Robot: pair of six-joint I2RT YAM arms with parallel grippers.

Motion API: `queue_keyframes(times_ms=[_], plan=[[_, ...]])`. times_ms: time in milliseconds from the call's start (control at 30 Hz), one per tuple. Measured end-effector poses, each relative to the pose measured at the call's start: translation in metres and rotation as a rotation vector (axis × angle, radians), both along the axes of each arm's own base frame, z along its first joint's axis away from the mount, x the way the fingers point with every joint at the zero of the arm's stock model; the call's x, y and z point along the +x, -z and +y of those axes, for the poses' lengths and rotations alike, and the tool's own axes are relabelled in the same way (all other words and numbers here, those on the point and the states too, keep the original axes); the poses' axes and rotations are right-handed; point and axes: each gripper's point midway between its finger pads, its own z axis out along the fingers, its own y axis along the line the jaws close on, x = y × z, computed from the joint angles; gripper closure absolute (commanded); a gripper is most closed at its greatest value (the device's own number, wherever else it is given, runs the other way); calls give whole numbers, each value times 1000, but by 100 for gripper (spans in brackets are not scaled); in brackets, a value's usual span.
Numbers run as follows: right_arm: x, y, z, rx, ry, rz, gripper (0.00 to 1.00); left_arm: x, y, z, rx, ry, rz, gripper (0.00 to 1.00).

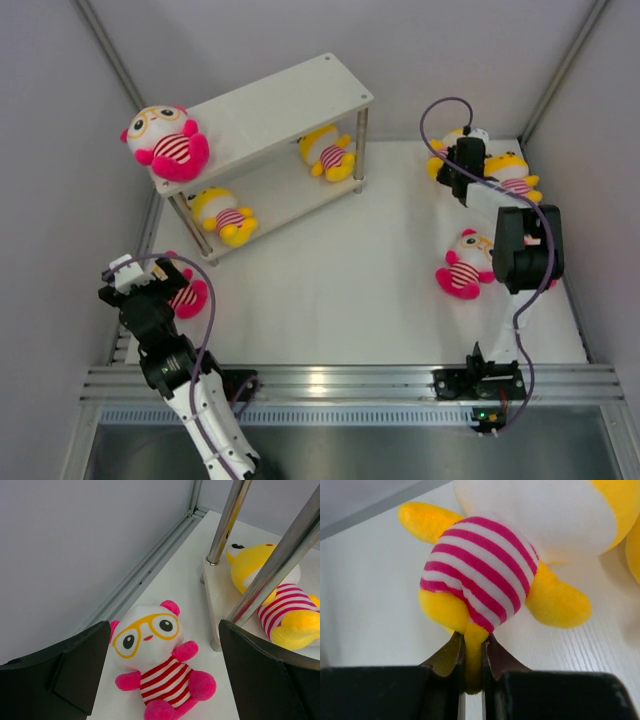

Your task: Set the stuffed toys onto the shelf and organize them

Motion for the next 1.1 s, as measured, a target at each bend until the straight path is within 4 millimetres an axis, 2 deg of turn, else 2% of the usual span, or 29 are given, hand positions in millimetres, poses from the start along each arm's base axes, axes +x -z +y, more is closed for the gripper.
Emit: queue_keyframes(times_ms=[100, 133, 233, 467, 533, 633, 733, 767, 833, 933, 1100], plan=[[-28, -30, 15, -30, -77, -23, 100, -1, -2, 0, 6, 0, -11, 5], [-42, -44, 23, -39, -105, -43, 100, -1, -3, -1, 7, 0, -15, 5], [-78, -69, 51, -45, -182, -85, 100, 0, -5, 0, 11, 0, -28, 5], [-164, -86, 125, -85, -428, -75, 100, 1, -7, -7, 13, 30, -52, 4], [-192, -97, 143, -105, -527, -75, 100, 1, -7, -10, 15, 46, -63, 4], [-237, -124, 170, -151, -707, -120, 100, 0, -8, -13, 19, 56, -79, 4], [-280, -152, 199, -162, -907, -209, 100, -2, -11, -12, 21, 44, -92, 5], [-299, -161, 215, -159, -996, -249, 100, -2, -10, -11, 18, 40, -88, 5], [-322, -172, 233, -165, -1114, -306, 100, -1, -7, -10, 1, 39, -59, 5], [-338, -173, 255, -213, -1247, -327, 100, 3, -13, -10, -40, 51, 14, 5], [-338, -159, 299, -280, -1404, -302, 100, 21, -46, -13, -60, 141, 111, 5]])
